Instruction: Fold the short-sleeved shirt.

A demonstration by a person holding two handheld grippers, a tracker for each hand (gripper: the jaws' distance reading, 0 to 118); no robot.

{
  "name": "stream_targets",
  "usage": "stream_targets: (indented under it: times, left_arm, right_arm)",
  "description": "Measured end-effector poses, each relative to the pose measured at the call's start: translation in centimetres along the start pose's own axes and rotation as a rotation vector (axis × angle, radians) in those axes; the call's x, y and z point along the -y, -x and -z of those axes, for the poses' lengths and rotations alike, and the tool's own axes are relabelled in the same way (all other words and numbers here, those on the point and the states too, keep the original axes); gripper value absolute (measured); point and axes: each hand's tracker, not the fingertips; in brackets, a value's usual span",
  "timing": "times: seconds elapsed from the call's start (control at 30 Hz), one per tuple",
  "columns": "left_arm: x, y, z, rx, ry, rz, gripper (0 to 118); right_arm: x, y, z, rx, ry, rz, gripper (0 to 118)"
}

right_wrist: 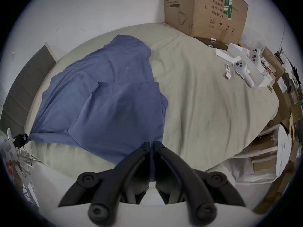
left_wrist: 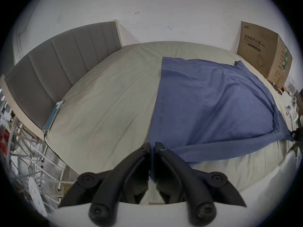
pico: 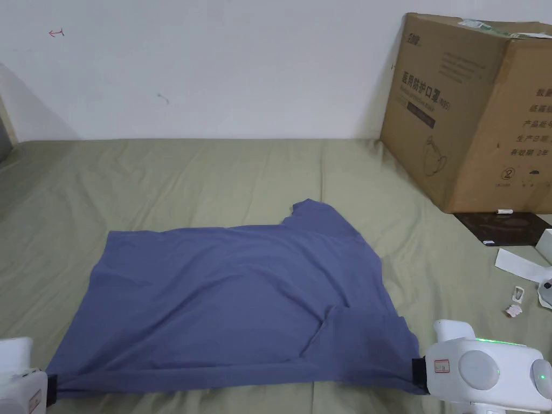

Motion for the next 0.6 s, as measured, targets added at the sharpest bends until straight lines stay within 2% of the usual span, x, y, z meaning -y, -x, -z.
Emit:
stream_targets:
  times: [0.03,0.07,0.1,0.13,0.23,0.3,0.37,0.4,0.43,0.47,0.5,0.53,0.6]
  left_arm:
    - [0.0,0.0,0.0,0.003,0.015,-0.003,45]
    - [0.0,-0.1,0.0,0.0,0.02,-0.008,69]
    - [0.1,-0.2,-0.1,0.009,0.026,-0.014,86]
    - [-0.1,-0.1,-0.4,0.035,0.051,-0.023,99]
    - [0.0,0.0,-1.8,0.054,0.03,-0.03,102]
    - [0.0,0.0,-2.9,0.053,0.015,-0.023,102]
    - [0.4,0.0,-4.2,0.06,0.005,-0.03,101]
    - [0.6,0.0,-4.7,0.082,0.004,-0.041,97]
    - [0.9,0.0,-5.3,0.119,0.0,-0.051,77]
    - [1.4,-0.1,-5.7,0.127,-0.003,-0.05,49]
    - [1.9,-0.4,-5.9,0.123,0.002,-0.044,17]
    - [2.5,-0.7,-6.0,0.115,0.008,-0.032,0]
    - [3.6,-0.8,-5.9,0.127,0.018,-0.03,0]
  right_arm:
    - [0.0,0.0,0.0,0.005,-0.01,-0.012,9]
    - [0.0,0.1,-0.1,0.005,-0.017,-0.027,22]
    - [0.0,0.3,-0.2,0.012,-0.026,-0.039,38]
    - [0.0,0.4,-0.5,0.037,-0.038,-0.06,45]
    - [0.3,1.2,-1.6,0.05,-0.078,-0.142,45]
    - [0.2,1.5,-2.2,0.038,-0.075,-0.143,45]
    - [0.1,1.7,-2.9,-0.038,-0.097,-0.12,45]
    - [0.1,1.7,-3.2,-0.065,-0.104,-0.105,45]
    - [0.1,1.8,-3.5,-0.076,-0.11,-0.102,43]
    - [0.4,2.1,-3.8,-0.077,-0.126,-0.108,32]
    - [0.6,2.4,-4.0,-0.078,-0.133,-0.118,11]
    - [1.0,2.6,-4.0,-0.075,-0.142,-0.122,1]
    - [1.6,2.6,-3.9,-0.103,-0.147,-0.12,0]
